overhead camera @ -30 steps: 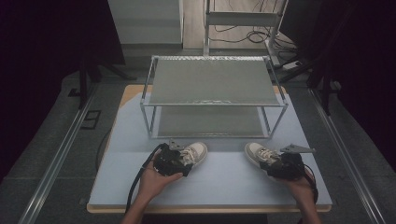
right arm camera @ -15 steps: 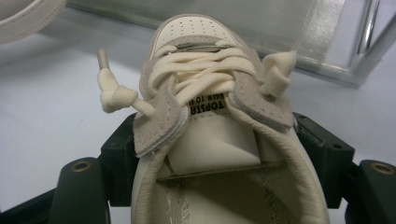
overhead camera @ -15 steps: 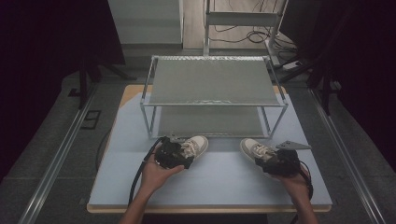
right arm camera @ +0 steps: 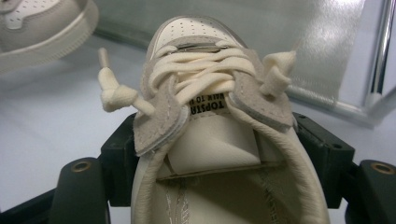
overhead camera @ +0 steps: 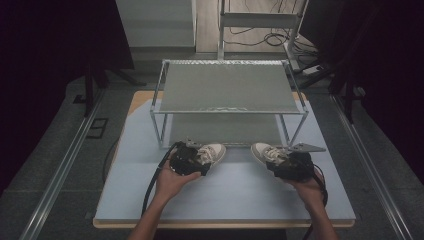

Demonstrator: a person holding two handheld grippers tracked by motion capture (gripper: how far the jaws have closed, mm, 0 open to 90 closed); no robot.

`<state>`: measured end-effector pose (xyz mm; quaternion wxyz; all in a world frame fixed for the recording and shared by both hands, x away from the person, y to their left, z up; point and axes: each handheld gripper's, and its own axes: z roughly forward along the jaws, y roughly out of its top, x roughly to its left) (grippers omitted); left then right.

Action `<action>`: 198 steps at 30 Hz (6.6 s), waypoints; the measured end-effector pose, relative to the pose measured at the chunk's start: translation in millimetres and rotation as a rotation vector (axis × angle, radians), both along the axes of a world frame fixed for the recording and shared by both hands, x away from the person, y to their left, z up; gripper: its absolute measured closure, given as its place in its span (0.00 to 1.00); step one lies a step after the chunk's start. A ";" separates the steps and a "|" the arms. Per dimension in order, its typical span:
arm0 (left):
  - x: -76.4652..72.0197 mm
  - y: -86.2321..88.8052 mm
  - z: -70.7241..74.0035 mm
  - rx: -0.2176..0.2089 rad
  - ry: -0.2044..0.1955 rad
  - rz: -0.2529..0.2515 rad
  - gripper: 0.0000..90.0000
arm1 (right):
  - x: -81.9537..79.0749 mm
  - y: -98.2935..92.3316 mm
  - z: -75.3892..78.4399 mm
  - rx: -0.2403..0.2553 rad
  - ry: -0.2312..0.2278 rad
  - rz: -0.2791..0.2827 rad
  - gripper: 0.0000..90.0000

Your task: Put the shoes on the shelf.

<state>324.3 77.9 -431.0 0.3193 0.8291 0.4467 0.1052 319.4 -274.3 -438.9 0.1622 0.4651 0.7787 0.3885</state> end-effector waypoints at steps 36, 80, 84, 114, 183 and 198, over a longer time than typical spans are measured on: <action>48.1 -14.2 -3.1 0.005 0.008 0.069 0.33 | 46.8 50.3 11.9 -0.014 0.006 -0.007 0.31; 108.1 -41.2 -17.6 0.115 0.004 0.172 0.33 | 106.4 93.7 -18.2 -0.040 0.016 -0.150 0.31; 109.2 -42.0 -20.5 0.135 -0.002 0.186 0.33 | 109.8 95.8 -25.2 -0.056 0.026 -0.161 0.31; 33.1 27.6 -1.2 -0.067 -0.156 0.199 0.62 | 47.2 34.9 7.9 0.060 -0.109 -0.085 0.59; 54.5 -11.7 -34.1 -0.138 -0.004 0.071 0.98 | 51.1 64.1 -31.7 0.045 -0.029 0.025 0.99; 36.8 -14.3 -28.9 -0.165 -0.031 0.035 0.96 | 37.2 68.6 -31.3 0.068 -0.037 0.066 0.98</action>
